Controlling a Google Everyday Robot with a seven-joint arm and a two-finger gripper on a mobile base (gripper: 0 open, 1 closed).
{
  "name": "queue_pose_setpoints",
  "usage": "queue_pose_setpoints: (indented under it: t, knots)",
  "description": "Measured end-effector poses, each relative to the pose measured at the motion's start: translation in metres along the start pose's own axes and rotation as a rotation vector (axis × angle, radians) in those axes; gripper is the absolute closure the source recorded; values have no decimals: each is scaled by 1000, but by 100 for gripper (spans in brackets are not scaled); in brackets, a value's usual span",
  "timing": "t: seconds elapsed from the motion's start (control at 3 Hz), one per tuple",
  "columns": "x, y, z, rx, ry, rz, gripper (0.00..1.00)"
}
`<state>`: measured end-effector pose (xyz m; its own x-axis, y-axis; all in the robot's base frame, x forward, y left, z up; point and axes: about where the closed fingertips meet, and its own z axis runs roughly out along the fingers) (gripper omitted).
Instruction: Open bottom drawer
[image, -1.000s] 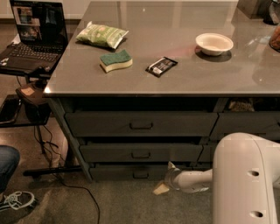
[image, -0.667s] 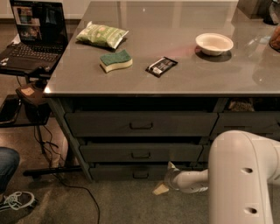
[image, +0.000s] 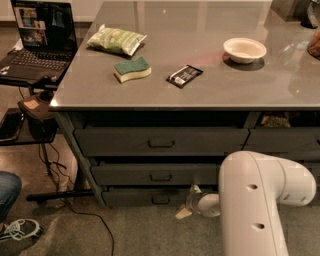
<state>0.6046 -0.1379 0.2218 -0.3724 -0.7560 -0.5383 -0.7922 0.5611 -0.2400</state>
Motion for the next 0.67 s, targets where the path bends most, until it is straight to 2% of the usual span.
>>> queue_pose_setpoints:
  t: [0.33, 0.67]
  knots:
    - [15, 9, 8, -38, 6, 9, 0]
    - [11, -21, 42, -45, -29, -31, 0]
